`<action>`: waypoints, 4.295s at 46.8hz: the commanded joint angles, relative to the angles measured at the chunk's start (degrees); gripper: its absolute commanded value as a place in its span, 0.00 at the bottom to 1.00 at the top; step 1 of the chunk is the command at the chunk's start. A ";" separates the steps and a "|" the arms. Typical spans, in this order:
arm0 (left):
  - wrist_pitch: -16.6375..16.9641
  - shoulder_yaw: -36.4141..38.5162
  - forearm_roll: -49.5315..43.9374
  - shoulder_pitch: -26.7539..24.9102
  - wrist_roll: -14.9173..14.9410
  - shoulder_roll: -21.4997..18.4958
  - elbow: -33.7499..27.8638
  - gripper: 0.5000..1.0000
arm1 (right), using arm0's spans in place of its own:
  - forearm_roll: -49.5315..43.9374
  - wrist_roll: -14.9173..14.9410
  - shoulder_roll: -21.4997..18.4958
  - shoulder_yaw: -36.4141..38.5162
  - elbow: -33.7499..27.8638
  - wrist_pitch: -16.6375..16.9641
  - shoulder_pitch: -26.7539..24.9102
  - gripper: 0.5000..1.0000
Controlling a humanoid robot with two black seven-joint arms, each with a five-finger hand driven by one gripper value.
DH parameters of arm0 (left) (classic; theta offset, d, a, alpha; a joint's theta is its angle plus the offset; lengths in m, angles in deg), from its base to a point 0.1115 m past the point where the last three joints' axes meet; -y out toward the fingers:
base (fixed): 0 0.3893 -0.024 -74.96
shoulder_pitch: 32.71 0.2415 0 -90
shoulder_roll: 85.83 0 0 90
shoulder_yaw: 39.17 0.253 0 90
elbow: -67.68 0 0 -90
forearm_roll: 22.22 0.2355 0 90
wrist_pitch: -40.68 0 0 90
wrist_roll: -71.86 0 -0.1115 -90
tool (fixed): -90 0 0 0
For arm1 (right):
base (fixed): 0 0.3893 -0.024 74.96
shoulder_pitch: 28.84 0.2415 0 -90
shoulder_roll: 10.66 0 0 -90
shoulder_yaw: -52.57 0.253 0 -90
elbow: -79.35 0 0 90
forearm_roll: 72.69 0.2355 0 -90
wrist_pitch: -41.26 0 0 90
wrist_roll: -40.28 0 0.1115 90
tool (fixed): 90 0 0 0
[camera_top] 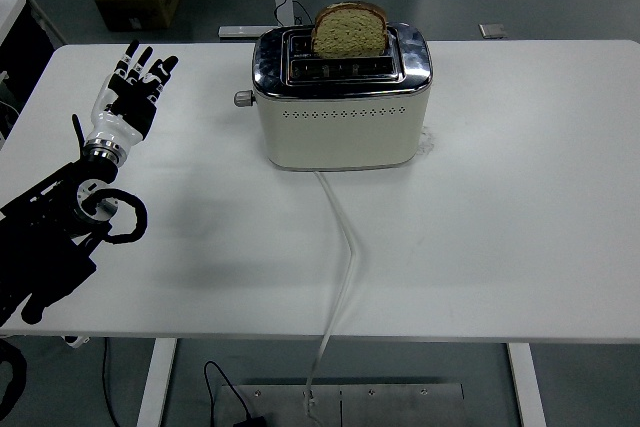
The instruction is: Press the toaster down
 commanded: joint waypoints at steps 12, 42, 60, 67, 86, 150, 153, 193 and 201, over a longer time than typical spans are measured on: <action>-0.17 -0.08 2.71 -0.35 -0.08 -0.84 0.01 1.00 | 0.00 0.00 0.00 0.00 0.00 0.00 -0.08 1.00; -3.07 -0.08 5.71 -0.97 -0.26 -2.77 -0.08 1.00 | 0.00 0.00 0.00 0.00 0.00 0.00 0.00 1.00; -4.30 0.01 7.55 -0.88 -0.08 -6.55 -0.08 1.00 | 0.00 0.00 0.00 0.00 0.00 0.00 0.00 1.00; -4.30 0.09 9.22 -0.79 -0.08 -7.52 -0.08 1.00 | 0.00 0.00 0.00 0.00 0.00 0.00 0.00 1.00; -3.34 0.53 15.98 -0.97 -0.08 -9.10 0.01 1.00 | 0.00 0.00 0.00 0.00 0.00 0.00 0.00 1.00; -11.77 0.62 36.20 -1.76 0.27 -16.84 -2.54 1.00 | 0.00 0.00 0.00 0.00 0.00 0.00 0.00 1.00; -11.77 0.62 36.82 -1.76 0.27 -16.84 -2.54 1.00 | 0.00 0.00 0.00 0.00 0.09 0.00 -0.08 1.00; -11.51 0.62 51.32 -3.08 0.00 -21.40 -11.42 1.00 | 0.00 0.00 0.00 0.00 0.00 0.00 0.00 1.00; -11.51 0.62 56.76 -3.08 -0.08 -21.49 -13.00 1.00 | 0.00 0.00 0.00 0.00 0.00 0.00 0.00 1.00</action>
